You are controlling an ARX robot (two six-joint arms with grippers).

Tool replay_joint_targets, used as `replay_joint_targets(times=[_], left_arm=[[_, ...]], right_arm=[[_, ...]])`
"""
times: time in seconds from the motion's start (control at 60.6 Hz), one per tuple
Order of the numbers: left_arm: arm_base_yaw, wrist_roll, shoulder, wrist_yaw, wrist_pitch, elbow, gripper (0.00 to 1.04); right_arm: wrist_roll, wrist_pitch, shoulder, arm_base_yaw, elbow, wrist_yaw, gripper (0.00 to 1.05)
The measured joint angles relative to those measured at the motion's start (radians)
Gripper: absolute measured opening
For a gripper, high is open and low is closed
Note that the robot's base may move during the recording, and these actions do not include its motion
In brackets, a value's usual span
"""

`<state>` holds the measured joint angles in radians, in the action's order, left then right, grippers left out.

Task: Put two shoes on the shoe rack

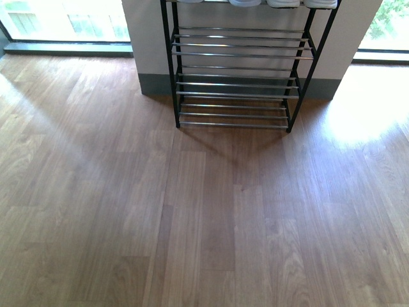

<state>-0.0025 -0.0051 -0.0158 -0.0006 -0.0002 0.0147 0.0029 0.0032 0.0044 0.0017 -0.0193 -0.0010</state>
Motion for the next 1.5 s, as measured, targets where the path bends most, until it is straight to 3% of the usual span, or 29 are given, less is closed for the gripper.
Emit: replay_joint_targets(times=[1.502], left_arm=[[0.000, 0.001, 0.000, 0.000, 0.000, 0.000, 0.95]], right_arm=[[0.000, -0.001, -0.001, 0.000, 0.000, 0.003, 0.96]])
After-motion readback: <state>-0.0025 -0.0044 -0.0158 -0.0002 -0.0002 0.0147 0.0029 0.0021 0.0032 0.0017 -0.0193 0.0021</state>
